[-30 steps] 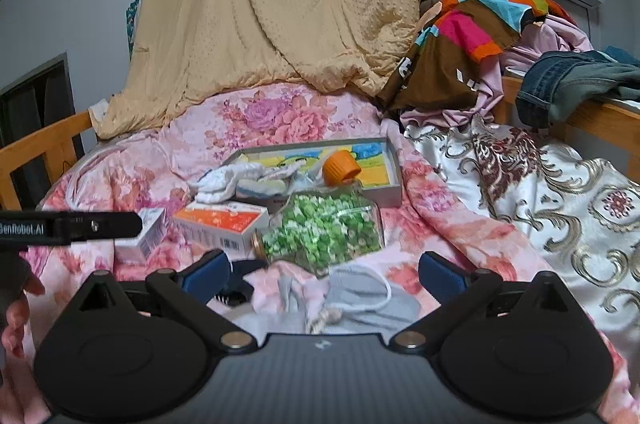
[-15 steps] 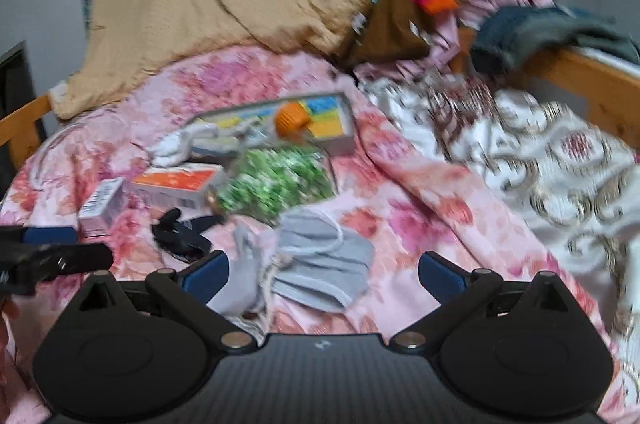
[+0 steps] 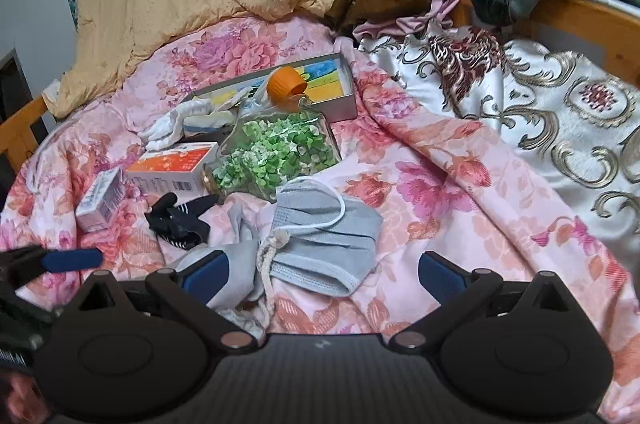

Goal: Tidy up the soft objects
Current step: 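Lower the right tool onto the grey face mask while the left tool approaches the grey cloth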

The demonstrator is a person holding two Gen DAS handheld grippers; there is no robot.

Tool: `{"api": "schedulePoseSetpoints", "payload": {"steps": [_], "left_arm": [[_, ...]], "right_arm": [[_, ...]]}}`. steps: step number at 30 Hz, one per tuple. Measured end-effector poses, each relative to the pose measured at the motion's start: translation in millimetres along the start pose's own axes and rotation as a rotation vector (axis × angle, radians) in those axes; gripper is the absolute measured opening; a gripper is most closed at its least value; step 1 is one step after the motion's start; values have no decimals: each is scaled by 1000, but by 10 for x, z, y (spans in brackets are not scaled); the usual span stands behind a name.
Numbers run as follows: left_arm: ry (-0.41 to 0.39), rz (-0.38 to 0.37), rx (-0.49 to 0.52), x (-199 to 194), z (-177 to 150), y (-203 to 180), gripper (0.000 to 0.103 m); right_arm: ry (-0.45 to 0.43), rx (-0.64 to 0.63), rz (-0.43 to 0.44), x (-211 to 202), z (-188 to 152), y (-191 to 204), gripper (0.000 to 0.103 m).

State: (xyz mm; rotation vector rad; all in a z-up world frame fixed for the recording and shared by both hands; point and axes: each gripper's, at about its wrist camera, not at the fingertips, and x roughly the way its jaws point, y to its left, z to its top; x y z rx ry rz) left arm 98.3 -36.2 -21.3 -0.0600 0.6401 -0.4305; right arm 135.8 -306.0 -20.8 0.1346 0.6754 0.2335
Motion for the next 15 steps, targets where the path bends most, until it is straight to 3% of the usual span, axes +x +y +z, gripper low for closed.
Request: {"api": "schedulePoseSetpoints", "payload": {"steps": [5,15], "left_arm": [[3,-57,-21,196,41,-15,102],[31,-103,-81,558,154,198,102]], "right_arm": [[12,14,19,199,114,-64,103],[32,9,68,693,293,-96,103]]}}
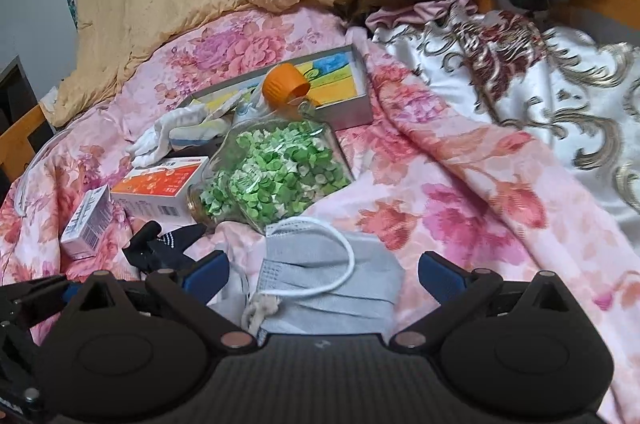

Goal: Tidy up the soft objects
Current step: 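Lower the right tool onto the grey face mask while the left tool approaches the grey cloth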

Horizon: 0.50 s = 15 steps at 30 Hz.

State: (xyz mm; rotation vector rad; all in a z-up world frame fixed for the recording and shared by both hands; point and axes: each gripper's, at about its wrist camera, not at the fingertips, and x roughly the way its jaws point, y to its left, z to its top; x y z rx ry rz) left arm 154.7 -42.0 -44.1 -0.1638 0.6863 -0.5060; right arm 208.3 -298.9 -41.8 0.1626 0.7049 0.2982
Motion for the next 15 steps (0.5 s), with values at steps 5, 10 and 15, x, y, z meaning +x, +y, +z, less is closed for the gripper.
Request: {"api": "schedulePoseSetpoints", "payload": {"steps": [5,10,15], "left_arm": [[12,-69,-88,41,18,96,99],[28,-95,-73,57,-4,51,90],[59,-115,-71,86,-38,12,79]], "right_arm": [[19,-30,-12,146,10,31,102],[42,11,-23,204,-5,-28,98],[65,28,-18,231,-23,-66,92]]}}
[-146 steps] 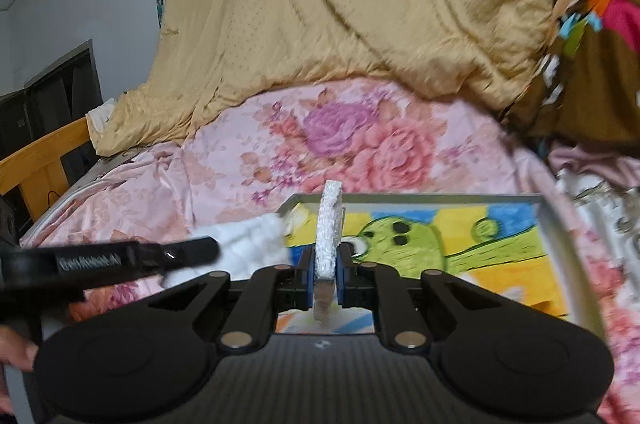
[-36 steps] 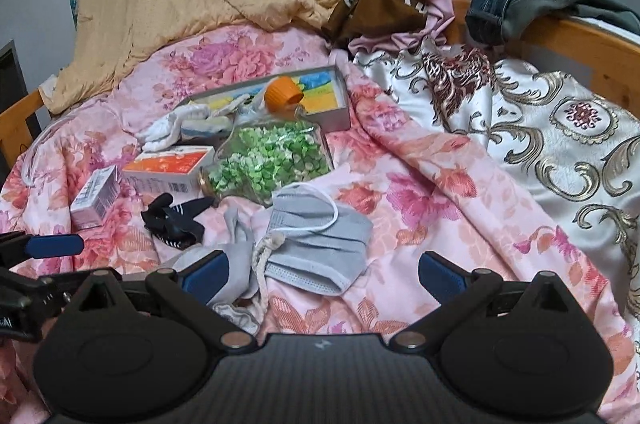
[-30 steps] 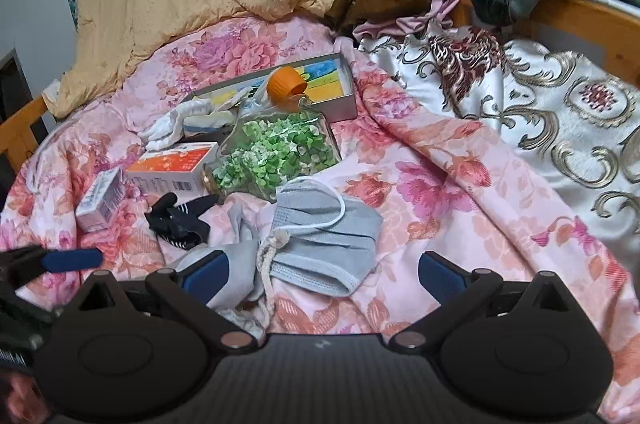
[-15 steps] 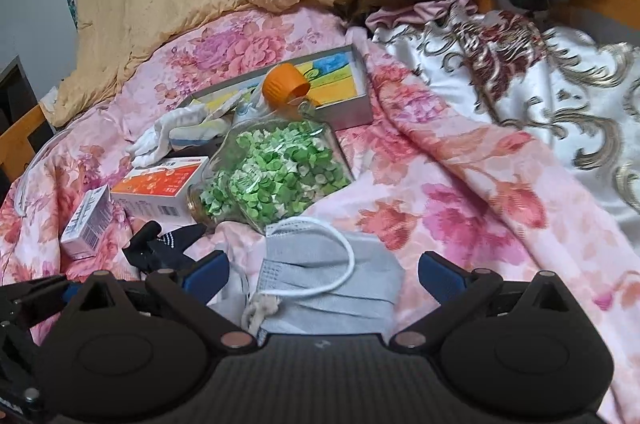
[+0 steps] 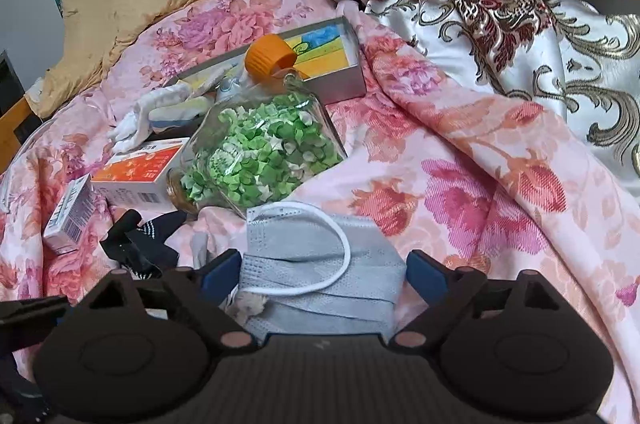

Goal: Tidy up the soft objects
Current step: 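Lower the right tool onto the grey face mask while the left tool approaches the grey cloth, then close the right tool on the grey mask while the left tool closes on the grey cloth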

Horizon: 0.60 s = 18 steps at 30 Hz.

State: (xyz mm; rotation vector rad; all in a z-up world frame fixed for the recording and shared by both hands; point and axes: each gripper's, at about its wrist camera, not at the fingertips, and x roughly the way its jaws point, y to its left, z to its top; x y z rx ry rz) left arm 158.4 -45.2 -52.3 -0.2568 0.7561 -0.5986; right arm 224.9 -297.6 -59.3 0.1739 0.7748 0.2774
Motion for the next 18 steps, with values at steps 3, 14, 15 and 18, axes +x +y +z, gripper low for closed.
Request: {"api": "schedulePoseSetpoints", "payload": {"steps": [3,14,15,18], "left_arm": [[7,5,-18,11,-24,17,75],[33,26,-9,40,-41,27,46],[34,25,-7,40,-42,25,42],[36,18,-1,44,-45,11,32]], "right_arm": [[17,5,0,22,-8,-8,91],[48,41,15,53,-38,-41,80],[48,41,21,51,-41,-36,79],[44,38,39,34,-40,-18,77]]}}
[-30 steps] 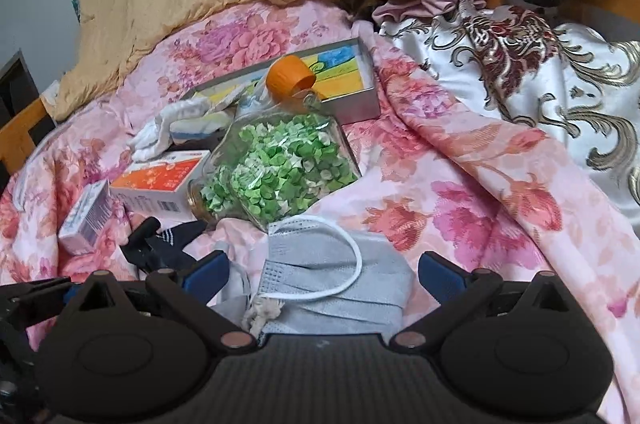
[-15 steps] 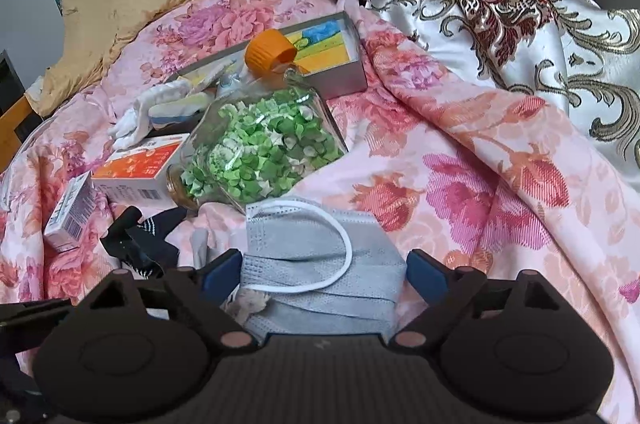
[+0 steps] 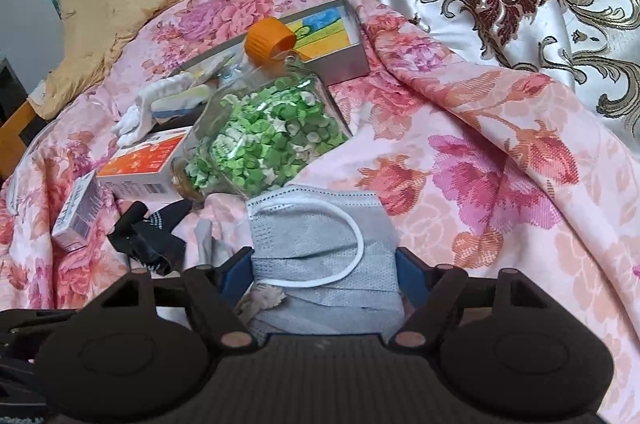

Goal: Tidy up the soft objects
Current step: 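Close the right tool on the grey mask while the left tool closes on the grey cloth, then carry the mask in the right tool while the left tool carries the grey cloth to the tray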

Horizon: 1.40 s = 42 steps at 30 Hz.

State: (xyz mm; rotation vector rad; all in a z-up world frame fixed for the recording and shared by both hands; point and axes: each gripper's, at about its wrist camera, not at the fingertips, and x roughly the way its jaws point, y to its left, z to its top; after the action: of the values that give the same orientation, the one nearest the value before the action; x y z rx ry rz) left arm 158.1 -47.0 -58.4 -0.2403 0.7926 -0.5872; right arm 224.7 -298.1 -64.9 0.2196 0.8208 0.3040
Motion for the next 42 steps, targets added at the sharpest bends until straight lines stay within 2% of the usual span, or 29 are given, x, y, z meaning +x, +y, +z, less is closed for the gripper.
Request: {"api": "schedulePoseSetpoints", "payload": {"steps": [5,9,16,21,26,30,37,42], "left_arm": [[-14,-4,13,-20,-7,-17,19],[-55,44,6,-65,3,1,11],[-140,102,-70,-197,68,134,9],[-164,142,-45,-226,88,114,9],[-162,124,-27,-230,80,84,9],[-195,111,-19,-285,85,64,9],[-262,127,25,-395,172,15,9],[-310,128,47,-471,361,42,9]], "right_arm": [[2,-4,30,-19,-9,35,69],[2,-13,38,-32,-17,56,63],[-16,-40,31,-71,-28,104,59],[-9,-79,-7,-61,-49,145,58],[4,-77,7,-41,-61,134,56],[-70,-106,15,-142,-59,180,50],[-179,-160,51,-305,-35,302,49],[-253,-175,59,-411,5,341,49]]}}
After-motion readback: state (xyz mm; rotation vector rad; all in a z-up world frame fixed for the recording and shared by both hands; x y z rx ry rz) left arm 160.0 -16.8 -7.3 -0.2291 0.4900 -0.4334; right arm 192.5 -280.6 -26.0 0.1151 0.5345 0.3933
